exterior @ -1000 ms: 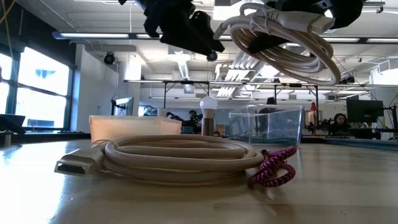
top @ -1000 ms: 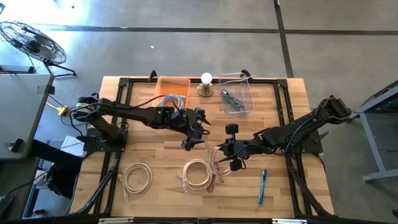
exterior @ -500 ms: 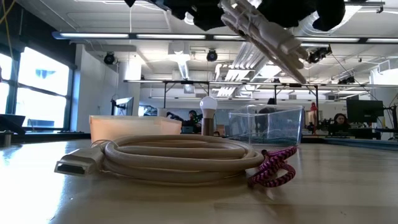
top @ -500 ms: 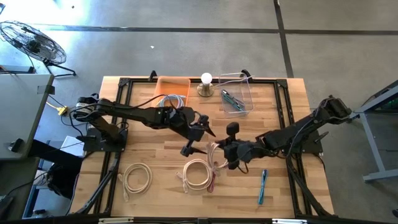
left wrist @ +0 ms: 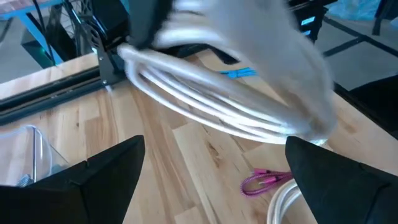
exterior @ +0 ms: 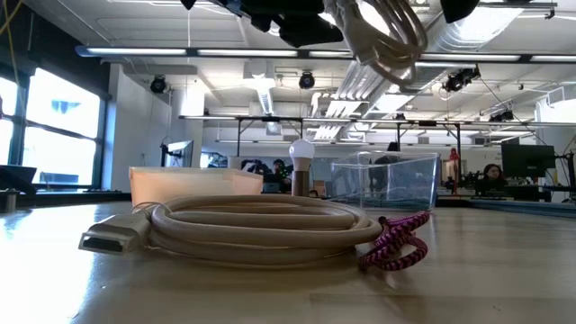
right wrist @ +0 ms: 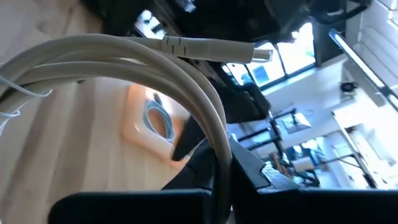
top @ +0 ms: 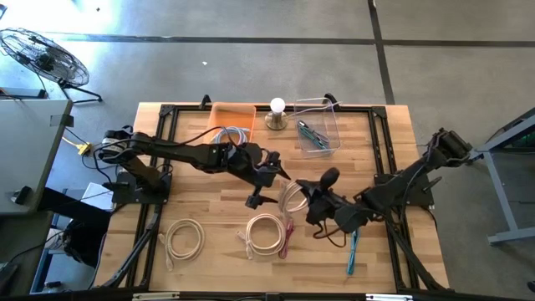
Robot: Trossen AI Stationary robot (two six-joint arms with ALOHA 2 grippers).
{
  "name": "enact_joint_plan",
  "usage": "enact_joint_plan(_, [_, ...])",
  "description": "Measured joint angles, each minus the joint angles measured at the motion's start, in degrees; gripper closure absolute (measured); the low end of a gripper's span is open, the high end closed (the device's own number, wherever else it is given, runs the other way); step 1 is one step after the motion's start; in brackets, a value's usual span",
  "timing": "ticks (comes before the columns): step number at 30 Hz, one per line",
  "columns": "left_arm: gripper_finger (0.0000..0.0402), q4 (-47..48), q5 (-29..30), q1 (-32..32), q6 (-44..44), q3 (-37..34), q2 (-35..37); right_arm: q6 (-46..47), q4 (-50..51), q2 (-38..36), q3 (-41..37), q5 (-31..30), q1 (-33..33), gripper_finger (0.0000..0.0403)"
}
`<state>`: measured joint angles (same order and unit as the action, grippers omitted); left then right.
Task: Pick & Place USB Port
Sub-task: Put the right light brown HDMI cable into the orange bin
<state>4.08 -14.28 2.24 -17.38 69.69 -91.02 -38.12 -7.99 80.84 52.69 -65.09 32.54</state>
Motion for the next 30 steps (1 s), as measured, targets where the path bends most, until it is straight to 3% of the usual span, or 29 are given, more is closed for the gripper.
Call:
enact_joint_plan(11, [0.0018,0.4,-5.38,0.07,1.2,0.0,0.0,-3.94,-0.2,-0.02,0.0,-5.88,-0.8,0.0393])
enact_joint_plan(30, [0.0018,-1.2,-8.47,0.0,-5.95,-0.01,0.0,-5.3,-2.12,-0.02,-0.01,-0.83,-5.17,0.0393])
